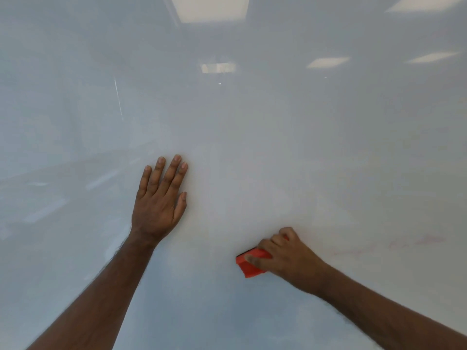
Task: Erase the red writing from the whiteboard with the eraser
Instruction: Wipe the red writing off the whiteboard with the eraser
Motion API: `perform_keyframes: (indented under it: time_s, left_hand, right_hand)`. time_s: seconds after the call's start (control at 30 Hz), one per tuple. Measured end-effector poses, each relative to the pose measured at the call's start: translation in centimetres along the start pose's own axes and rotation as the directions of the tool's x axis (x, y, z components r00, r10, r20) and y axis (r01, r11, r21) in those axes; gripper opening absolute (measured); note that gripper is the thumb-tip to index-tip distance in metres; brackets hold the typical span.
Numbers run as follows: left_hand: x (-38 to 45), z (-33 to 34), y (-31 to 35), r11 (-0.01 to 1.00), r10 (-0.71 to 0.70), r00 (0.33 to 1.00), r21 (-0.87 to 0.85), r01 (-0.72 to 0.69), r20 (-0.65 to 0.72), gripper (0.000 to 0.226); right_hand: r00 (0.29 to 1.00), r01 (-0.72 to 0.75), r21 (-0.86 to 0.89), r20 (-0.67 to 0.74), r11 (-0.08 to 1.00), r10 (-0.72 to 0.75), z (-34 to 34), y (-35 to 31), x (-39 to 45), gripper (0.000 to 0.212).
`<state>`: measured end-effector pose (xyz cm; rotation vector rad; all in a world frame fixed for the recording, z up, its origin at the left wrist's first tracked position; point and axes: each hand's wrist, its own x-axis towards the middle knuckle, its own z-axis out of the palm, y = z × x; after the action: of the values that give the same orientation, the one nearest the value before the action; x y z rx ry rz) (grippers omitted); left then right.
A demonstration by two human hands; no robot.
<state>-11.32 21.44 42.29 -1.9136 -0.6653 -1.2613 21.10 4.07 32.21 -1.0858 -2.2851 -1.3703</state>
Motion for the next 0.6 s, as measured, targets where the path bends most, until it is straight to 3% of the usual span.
perform_keyframes:
  time_s: [0.23,0.43,0.6]
  left_hand:
    - [0.0,0.1,0.0,1.0,0.003,1.0,0.002,-0.003,0.0,0.066]
    - [-0.1,0.0,0.1,1.0,-0.005,1.0,0.006,0.005,0.0,0.066]
    - [-0.7,-0.1,0.6,0.999,-0.036,0.999,-0.004,0.036,-0.011,0.065]
  right_hand:
    - [0.964,-0.249,0.029,-0.091,0.968,0.251,-4.1,3.6,6.3,0.05]
    - [0.982,-0.172,0.052,-0.074,0.984,0.175,-1.6,0.6,6.4,0.053]
    - [0.996,-0.01,0.054,0.088,0.998,0.005,0.8,-0.8,-0.1,0.065]
